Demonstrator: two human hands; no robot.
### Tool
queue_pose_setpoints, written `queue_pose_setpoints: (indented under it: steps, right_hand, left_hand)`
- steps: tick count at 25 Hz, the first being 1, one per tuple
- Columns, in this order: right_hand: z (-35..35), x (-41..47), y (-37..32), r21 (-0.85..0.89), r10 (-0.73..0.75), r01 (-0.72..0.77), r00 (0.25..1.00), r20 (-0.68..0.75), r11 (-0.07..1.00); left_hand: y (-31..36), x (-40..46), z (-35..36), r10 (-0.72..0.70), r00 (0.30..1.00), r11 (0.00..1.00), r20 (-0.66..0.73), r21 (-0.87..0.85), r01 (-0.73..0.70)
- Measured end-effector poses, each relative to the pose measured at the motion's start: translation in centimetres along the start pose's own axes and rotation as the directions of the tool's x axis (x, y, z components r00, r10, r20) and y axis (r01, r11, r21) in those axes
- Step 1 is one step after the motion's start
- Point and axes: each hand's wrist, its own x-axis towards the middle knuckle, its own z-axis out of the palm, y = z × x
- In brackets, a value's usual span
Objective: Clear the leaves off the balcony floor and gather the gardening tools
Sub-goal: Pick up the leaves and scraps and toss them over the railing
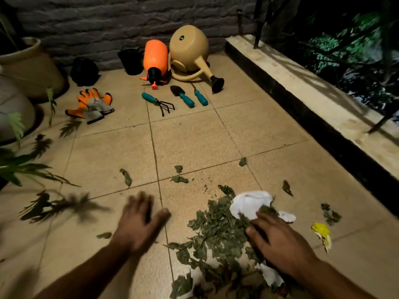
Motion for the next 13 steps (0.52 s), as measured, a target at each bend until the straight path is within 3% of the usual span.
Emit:
queue_pose_setpoints:
  steps: [2, 3, 5, 7, 9, 11, 13]
  right_hand:
    - [-1.0, 0.2, -0.1, 0.01, 0.032, -0.03, 0.983, -0.178, 0.999]
    - [-1.7, 0.7, 0.1, 0.027, 0.068, -0.063, 0.955, -0.287, 0.998]
    - [-2.3, 2.2, 1.2, 0.104, 0.159, -0.127, 0.9, -0.406, 0.986]
    - [-1.9, 3.2, 2.6, 0.191, 0.235, -0.189, 0.938, -0.256, 0.963]
    - [-0.5, 3.3, 3.9, 0.227, 0.216, -0.204, 0.976, -0.028, 0.952]
    - [0.3, 2.6, 4.7, 0.216, 0.179, -0.197, 0.979, 0.102, 0.956]
    - [0.3, 2.1, 5.3, 0.238, 0.129, -0.162, 0.98, 0.148, 0.958]
  left_hand:
    - [4.4, -0.3, 0.2, 0.218, 0.976, 0.973, -0.001, -0.07, -0.218]
    - [5.7, 0.7, 0.0, 0.245, 0.969, 0.965, -0.043, -0.087, -0.248]
    - [6.0, 3.8, -0.4, 0.044, 0.972, 0.985, -0.231, -0.152, -0.08]
    - [3.0, 6.7, -1.3, -0.222, 0.932, 0.971, -0.287, -0.152, 0.184]
    - [-1.3, 8.0, -2.6, -0.353, 0.929, 0.932, -0.113, -0.128, 0.339]
    - [-3.9, 8.0, -4.2, -0.358, 0.933, 0.912, 0.044, -0.196, 0.359]
    - [-3.3, 7.6, -4.8, -0.299, 0.954, 0.938, 0.032, -0.175, 0.3]
